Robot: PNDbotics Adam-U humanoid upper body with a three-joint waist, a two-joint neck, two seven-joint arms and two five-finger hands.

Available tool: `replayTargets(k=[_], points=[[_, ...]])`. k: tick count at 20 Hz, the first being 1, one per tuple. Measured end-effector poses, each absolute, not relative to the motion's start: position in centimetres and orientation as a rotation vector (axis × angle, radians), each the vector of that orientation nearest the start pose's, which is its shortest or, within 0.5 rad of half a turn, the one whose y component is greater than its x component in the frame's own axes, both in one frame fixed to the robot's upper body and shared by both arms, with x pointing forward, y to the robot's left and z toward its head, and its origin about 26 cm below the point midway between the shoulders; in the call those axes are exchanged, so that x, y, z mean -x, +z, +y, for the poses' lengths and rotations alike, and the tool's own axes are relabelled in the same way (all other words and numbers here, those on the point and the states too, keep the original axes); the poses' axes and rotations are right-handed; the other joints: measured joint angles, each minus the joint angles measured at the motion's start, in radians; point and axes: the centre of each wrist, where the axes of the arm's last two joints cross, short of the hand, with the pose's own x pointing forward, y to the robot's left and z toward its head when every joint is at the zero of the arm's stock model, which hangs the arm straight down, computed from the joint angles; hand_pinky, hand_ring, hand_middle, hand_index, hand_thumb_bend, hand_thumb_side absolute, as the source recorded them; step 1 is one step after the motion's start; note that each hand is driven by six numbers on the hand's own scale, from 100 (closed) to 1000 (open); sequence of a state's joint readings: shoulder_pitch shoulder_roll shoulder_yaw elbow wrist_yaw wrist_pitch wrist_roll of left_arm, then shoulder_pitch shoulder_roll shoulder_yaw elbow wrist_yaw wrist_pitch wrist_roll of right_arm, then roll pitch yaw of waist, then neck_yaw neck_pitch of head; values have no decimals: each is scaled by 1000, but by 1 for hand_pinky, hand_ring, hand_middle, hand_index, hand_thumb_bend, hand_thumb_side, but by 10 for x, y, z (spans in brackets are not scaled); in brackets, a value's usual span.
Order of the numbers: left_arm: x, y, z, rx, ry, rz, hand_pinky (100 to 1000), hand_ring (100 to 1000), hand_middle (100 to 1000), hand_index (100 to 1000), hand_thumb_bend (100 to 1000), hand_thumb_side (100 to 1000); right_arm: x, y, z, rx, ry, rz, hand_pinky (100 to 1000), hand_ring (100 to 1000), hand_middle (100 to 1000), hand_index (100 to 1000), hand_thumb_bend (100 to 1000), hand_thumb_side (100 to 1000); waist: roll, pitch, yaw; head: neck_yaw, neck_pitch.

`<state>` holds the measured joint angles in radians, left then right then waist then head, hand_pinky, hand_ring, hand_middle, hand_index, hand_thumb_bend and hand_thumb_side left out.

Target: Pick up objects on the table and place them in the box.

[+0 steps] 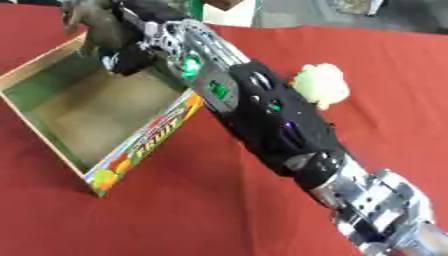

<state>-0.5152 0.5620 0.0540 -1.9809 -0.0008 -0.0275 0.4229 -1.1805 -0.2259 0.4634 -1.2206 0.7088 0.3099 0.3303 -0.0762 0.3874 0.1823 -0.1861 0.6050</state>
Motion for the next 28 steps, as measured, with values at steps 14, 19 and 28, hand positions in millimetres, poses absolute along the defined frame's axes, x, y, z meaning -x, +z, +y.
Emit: replayTargets(k=[14,19,28], points=[[-308,289,283,745,58,3554,690,879,879,896,100,831,-436,257,-52,793,1495,-1568,659,771,586,770,100,453,0,5,3,11,-4],[-308,289,283,745,58,3554,689,879,880,896,100,831,-435,255,-49,775,1540,-1509,783,921,787,921,457,705,0,6,5,11,-4],[-308,289,283,745,57,3555,688,879,880,897,100,829,-434,255,-48,752,1582,-1481,893,1000,934,1000,816,734,0,6,9,10,-7]])
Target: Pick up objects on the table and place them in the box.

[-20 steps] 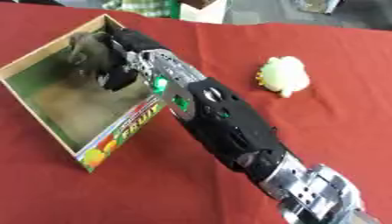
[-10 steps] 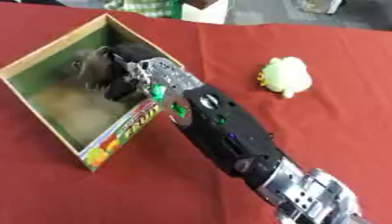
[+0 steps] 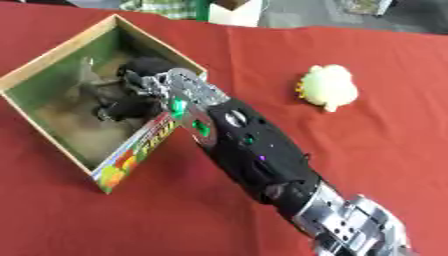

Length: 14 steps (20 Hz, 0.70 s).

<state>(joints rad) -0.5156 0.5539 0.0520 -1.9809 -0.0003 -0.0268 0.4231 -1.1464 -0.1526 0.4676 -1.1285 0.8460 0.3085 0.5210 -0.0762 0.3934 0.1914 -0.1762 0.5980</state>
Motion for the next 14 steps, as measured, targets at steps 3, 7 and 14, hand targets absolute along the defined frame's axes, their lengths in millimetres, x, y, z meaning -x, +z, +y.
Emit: replayTargets(k=[3,7,14], points=[[-308,289,283,745,56,3555,688,879,880,897,100,829,-435,256,-49,756,1591,-1473,923,1000,953,1000,722,624,0,0,0,-1,-2],[-308,288,283,746,55,3559,688,879,880,897,100,829,-434,257,-48,741,1627,-1459,919,1000,950,1000,713,613,1,-2,-4,1,-5],[-308,287,284,748,52,3563,688,879,881,897,100,828,-423,283,-51,749,1613,-1541,893,997,923,1000,686,665,5,-9,-8,9,-6]])
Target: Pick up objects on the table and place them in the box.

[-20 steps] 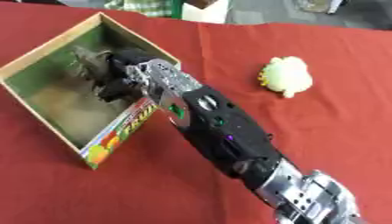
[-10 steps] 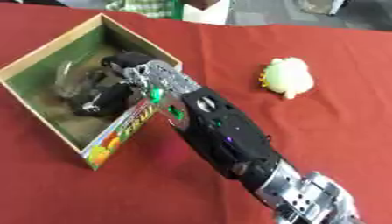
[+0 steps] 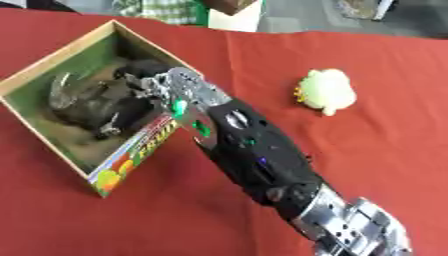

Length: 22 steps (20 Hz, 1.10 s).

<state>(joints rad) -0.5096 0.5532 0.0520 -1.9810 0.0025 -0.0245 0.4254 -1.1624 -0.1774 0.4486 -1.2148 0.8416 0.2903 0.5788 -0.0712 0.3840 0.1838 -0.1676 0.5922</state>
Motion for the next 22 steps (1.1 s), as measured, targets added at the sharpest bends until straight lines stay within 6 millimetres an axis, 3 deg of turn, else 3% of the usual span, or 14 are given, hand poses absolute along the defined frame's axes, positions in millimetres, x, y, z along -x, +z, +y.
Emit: replayTargets(k=[11,22], points=[[-307,283,286,770,48,3572,688,879,882,895,100,826,-388,348,-97,653,1450,-1749,872,976,903,1000,650,691,0,-10,-20,41,14],[-307,279,289,808,34,3575,687,882,882,901,100,822,-353,369,-163,730,1327,-1809,834,944,871,976,556,721,17,-19,-49,53,24]])
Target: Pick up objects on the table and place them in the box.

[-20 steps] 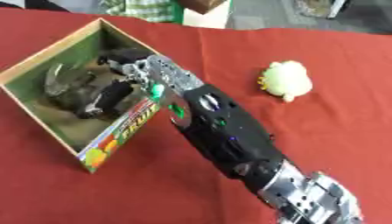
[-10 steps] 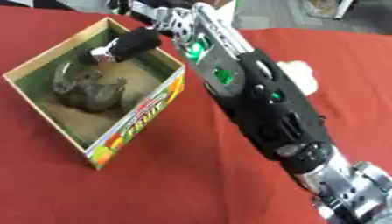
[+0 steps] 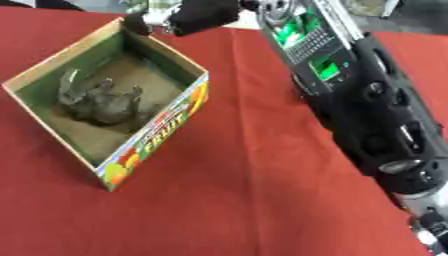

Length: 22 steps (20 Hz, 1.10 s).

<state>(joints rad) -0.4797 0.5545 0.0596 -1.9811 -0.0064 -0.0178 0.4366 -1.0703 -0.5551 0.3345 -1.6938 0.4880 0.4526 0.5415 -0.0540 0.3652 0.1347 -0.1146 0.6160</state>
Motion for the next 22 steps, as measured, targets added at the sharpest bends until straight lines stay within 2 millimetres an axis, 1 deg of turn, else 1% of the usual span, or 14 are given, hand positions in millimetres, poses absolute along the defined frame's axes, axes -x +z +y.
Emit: replayTargets(k=[4,9,10,11,17,22], points=[[-306,277,291,-591,-16,-2545,687,882,882,901,100,821,-345,363,-188,760,1257,-1797,835,945,871,975,543,727,18,0,-6,7,0],[-306,276,293,-602,-6,-2535,687,883,883,901,100,820,-336,355,-213,823,1203,-1780,837,946,871,974,535,727,41,3,-12,13,0],[-306,275,293,-603,-5,-2533,688,883,883,901,100,820,-335,353,-217,834,1196,-1775,838,947,872,974,510,690,46,5,-12,15,0],[-306,275,294,-604,-5,-2531,688,883,883,902,100,820,-333,351,-220,843,1192,-1767,838,947,873,974,534,724,50,5,-12,16,0],[-306,274,294,-607,-1,-2529,688,884,884,902,100,818,-331,337,-237,879,1178,-1711,841,952,880,980,536,708,71,10,-12,24,0],[-305,274,295,-611,4,-2527,688,884,884,901,100,817,-334,326,-248,899,1167,-1663,842,955,885,983,539,696,80,11,-12,24,-1]])
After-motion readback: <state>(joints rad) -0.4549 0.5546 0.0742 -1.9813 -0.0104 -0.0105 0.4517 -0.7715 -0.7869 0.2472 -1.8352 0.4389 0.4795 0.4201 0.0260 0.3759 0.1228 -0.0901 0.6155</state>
